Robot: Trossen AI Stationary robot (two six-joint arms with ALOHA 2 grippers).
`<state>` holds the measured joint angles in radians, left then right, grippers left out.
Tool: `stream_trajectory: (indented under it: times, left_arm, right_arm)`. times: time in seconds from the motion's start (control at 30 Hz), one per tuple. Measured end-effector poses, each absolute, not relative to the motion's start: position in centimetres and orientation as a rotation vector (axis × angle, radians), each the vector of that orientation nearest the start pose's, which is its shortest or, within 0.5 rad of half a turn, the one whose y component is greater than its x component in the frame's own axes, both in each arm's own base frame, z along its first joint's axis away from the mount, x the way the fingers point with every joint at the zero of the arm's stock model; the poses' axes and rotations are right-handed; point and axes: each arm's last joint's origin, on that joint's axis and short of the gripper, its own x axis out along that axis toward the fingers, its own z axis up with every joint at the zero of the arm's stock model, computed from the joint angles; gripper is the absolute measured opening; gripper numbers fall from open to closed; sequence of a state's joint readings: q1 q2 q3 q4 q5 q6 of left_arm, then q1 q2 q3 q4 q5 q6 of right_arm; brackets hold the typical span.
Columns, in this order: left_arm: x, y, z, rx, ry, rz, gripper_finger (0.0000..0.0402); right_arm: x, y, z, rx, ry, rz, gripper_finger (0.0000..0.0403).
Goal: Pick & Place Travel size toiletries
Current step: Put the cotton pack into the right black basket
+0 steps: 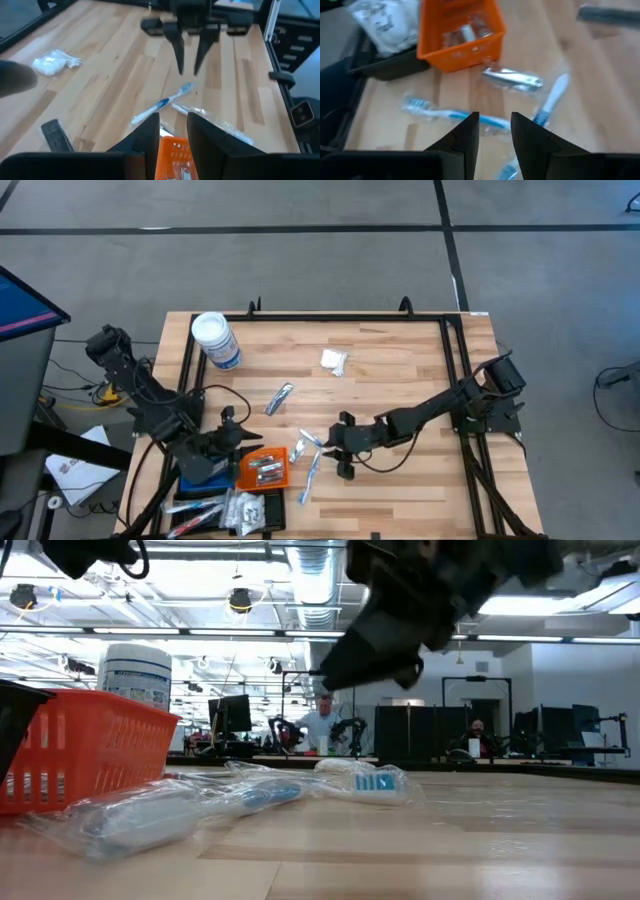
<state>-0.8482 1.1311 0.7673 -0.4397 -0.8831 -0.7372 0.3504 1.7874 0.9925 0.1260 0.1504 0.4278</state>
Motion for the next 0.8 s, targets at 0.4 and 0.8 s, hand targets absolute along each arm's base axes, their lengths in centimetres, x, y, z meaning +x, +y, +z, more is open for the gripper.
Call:
stream_trajectory:
  times: [0.4, 0.8]
  left_arm:
    - [16.4, -16.5, 22.9, -0.048, 0.578, 0.141, 0.0092]
    - [16.4, -16.6, 22.8, -0.047, 0.563, 0.151, 0.0092]
  right_arm:
    - [35.9, 10.6, 19.1, 0.281, 0.779, -0.140, 0.0107]
    - [37.6, 10.5, 17.7, 0.305, 0.841, -0.169, 0.0107]
